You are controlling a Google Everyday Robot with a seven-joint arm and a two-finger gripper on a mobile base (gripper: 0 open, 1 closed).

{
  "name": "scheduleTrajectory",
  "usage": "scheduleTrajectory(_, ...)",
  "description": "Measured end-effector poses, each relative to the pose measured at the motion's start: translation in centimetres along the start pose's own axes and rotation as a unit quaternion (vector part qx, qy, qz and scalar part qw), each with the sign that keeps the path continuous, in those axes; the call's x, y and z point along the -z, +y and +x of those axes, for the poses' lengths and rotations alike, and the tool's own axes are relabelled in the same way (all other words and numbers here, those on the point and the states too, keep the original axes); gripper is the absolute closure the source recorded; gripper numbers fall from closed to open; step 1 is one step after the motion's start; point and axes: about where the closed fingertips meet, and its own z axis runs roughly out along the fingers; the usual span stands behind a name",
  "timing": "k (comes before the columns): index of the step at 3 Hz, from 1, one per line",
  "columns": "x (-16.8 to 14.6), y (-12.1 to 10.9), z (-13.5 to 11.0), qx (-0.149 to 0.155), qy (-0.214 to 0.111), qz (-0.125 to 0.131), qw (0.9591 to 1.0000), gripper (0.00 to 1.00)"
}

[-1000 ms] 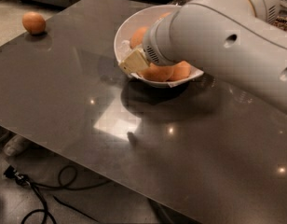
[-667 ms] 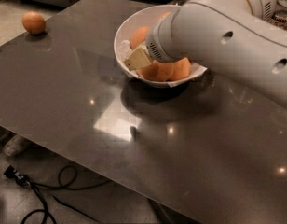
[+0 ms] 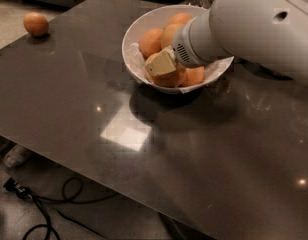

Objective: Pick orange from white bowl

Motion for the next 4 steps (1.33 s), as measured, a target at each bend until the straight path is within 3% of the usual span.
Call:
scheduleTrajectory(2,2.7,1.4,0.4,-0.018,0.001,-0.035,0.9992,0.24)
scheduleTrajectory(3,2.8,1.4,0.4,-0.018,0.001,-0.035,0.9992,0.05)
scheduleTrajectory(4,2.7,1.5,0.3,-0.018,0.0,-0.036,0.9992,0.0)
